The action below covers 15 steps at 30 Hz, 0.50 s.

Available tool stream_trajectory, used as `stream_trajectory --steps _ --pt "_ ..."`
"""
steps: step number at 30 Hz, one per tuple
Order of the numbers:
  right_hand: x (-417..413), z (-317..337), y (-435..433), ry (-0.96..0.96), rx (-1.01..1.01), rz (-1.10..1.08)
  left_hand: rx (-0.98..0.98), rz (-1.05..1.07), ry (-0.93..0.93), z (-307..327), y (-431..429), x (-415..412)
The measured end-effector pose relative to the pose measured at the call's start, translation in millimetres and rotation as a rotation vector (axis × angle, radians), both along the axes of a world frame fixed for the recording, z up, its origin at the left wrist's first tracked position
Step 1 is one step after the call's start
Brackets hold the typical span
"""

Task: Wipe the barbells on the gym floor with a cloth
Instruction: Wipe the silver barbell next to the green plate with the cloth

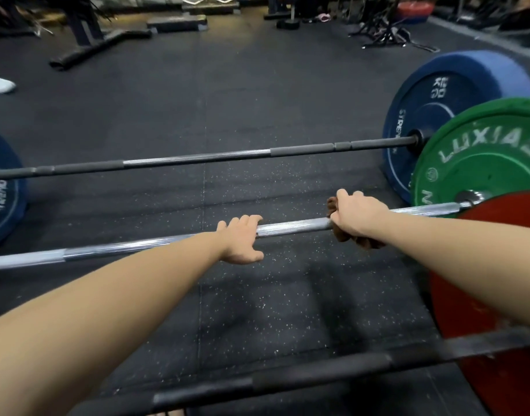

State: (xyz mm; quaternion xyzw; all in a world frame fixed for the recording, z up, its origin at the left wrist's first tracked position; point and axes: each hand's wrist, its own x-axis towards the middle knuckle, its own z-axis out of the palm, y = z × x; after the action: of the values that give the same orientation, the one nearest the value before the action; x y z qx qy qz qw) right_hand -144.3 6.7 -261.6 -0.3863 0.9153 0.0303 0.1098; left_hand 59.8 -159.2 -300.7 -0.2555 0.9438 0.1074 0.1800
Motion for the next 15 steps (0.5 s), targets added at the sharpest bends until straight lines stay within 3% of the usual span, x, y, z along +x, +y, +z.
stream_trajectory --steps 5,9,15 --pt "28.5 -10.1 -27.7 0.026 -0.001 0.173 -0.138 0.108 -0.034 -3.9 -21.7 38.8" --pt "54.9 -11.7 -57.9 -0.018 -0.034 0.28 -0.282 0.057 -0.089 -8.9 -30.6 70.9" --pt "79.3 -12.2 -73.7 -0.082 -0.085 0.373 -0.274 0.095 -0.159 -7.6 -28.3 60.2"
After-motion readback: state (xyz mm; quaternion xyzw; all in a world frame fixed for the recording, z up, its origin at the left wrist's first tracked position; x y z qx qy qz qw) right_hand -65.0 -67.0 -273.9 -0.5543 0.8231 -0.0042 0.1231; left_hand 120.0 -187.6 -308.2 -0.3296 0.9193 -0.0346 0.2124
